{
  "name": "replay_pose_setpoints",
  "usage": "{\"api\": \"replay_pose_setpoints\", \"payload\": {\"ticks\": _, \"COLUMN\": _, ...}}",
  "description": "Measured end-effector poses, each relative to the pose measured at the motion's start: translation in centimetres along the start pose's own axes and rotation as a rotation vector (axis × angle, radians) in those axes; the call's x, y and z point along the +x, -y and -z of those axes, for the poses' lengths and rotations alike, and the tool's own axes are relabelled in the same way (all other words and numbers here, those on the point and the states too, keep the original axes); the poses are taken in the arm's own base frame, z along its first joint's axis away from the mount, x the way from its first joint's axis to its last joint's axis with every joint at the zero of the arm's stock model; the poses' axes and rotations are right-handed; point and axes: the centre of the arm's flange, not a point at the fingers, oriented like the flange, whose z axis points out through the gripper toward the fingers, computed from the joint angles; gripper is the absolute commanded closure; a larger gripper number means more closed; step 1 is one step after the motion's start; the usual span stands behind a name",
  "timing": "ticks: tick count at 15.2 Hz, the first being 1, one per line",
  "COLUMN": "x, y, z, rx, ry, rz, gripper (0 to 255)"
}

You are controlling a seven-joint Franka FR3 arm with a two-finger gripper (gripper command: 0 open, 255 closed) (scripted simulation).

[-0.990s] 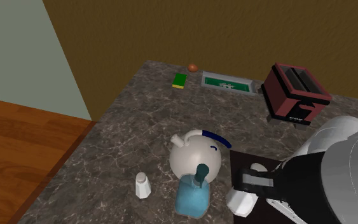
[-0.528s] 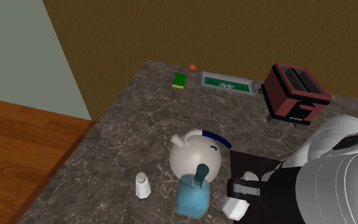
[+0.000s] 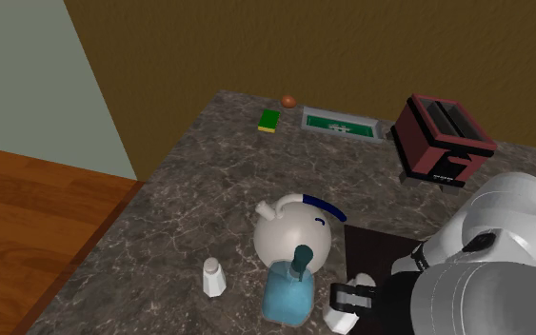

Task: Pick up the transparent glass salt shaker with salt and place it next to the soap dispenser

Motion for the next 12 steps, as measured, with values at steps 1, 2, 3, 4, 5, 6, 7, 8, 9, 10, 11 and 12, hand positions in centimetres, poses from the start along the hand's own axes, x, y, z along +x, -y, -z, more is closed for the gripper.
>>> {"api": "replay_pose_setpoints", "payload": {"ticks": 1, "x": -0.1, "y": 0.0, "z": -0.5, "rx": 0.0, "ry": 0.0, "rz": 0.0, "gripper": 255}}
{"api": "replay_pose_setpoints", "payload": {"ticks": 2, "x": -0.4, "y": 0.2, "z": -1.0, "rx": 0.0, "ry": 0.0, "rz": 0.0, "gripper": 255}}
{"api": "replay_pose_setpoints", "payload": {"ticks": 3, "x": -0.7, "y": -0.1, "z": -1.5, "rx": 0.0, "ry": 0.0, "rz": 0.0, "gripper": 255}}
{"api": "replay_pose_setpoints", "payload": {"ticks": 4, "x": -0.9, "y": -0.1, "z": -2.0, "rx": 0.0, "ry": 0.0, "rz": 0.0, "gripper": 255}}
{"api": "replay_pose_setpoints", "payload": {"ticks": 5, "x": -0.9, "y": -0.2, "z": -2.5, "rx": 0.0, "ry": 0.0, "rz": 0.0, "gripper": 255}}
{"api": "replay_pose_setpoints", "payload": {"ticks": 6, "x": -1.2, "y": -0.2, "z": -3.0, "rx": 0.0, "ry": 0.0, "rz": 0.0, "gripper": 255}}
{"api": "replay_pose_setpoints", "payload": {"ticks": 7, "x": -1.3, "y": -0.2, "z": -3.5, "rx": 0.0, "ry": 0.0, "rz": 0.0, "gripper": 255}}
{"api": "replay_pose_setpoints", "payload": {"ticks": 8, "x": -1.4, "y": -0.3, "z": -4.0, "rx": 0.0, "ry": 0.0, "rz": 0.0, "gripper": 255}}
{"api": "replay_pose_setpoints", "payload": {"ticks": 9, "x": -1.6, "y": -0.4, "z": -4.4, "rx": 0.0, "ry": 0.0, "rz": 0.0, "gripper": 255}}
{"api": "replay_pose_setpoints", "payload": {"ticks": 10, "x": -1.8, "y": -0.4, "z": -4.9, "rx": 0.0, "ry": 0.0, "rz": 0.0, "gripper": 255}}
{"api": "replay_pose_setpoints", "payload": {"ticks": 11, "x": -2.1, "y": -0.5, "z": -5.4, "rx": 0.0, "ry": 0.0, "rz": 0.0, "gripper": 255}}
{"api": "replay_pose_setpoints", "payload": {"ticks": 12, "x": -2.4, "y": -0.6, "z": -5.9, "rx": 0.0, "ry": 0.0, "rz": 0.0, "gripper": 255}}
